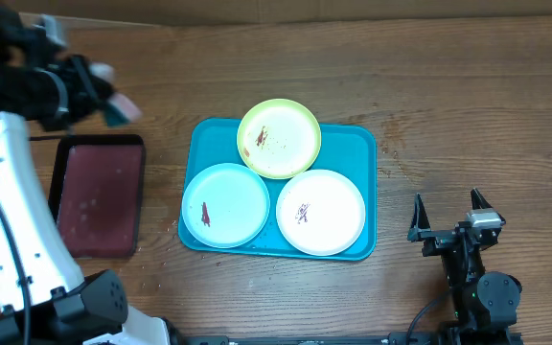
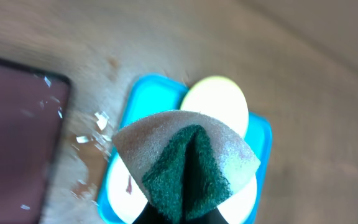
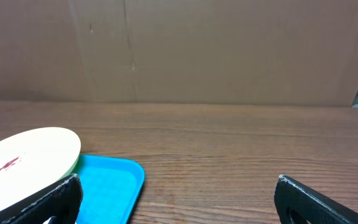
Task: Clean dirty plates on tray and stack at the side
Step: 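Move the sponge onto the light-blue-rimmed plate with the left gripper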
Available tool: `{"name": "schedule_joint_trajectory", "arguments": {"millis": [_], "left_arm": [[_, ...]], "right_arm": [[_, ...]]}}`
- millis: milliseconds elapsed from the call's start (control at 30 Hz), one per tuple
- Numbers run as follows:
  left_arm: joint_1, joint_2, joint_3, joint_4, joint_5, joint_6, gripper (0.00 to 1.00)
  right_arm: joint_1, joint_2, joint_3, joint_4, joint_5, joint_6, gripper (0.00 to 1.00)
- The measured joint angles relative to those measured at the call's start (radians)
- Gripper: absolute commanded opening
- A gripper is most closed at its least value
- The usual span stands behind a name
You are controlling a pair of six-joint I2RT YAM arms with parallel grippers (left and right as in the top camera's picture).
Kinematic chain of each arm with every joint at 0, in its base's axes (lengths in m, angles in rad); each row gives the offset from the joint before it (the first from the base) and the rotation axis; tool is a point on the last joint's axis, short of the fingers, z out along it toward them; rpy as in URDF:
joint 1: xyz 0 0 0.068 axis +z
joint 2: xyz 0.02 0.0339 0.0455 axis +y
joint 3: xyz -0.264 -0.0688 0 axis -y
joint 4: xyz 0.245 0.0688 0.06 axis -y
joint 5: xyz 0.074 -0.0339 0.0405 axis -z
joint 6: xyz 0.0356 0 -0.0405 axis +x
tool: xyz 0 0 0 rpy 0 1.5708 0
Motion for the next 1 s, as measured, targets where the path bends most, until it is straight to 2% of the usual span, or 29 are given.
{"name": "schedule_joint_trajectory", "arguments": {"millis": [200,333,500,800,1000], "left_arm": [[-0.184,0.002,-0.241,0.037,-0.034,-0.001,0.04],[-0.294,0.008,-0.459,0.166,-0.058,-0.027,0.04],[-0.411,0.022,-0.7,0.339,-0.137,-0.129,0.04],[-0.48,0.022,-0.845,0.521,-0.296,-0.302,0.04],[-0.48,0.022,-0.955,0.66,-0.306,-0.365,0.04]], "right_arm": [[0.0,0.0,0.0,0.0,0.0,0.0,1.0],[0.0,0.0,0.0,0.0,0.0,0.0,1.0],[0.0,0.0,0.0,0.0,0.0,0.0,1.0],[0.0,0.0,0.0,-0.001,0.003,0.0,1.0],[0.0,0.0,0.0,0.0,0.003,0.0,1.0]]}}
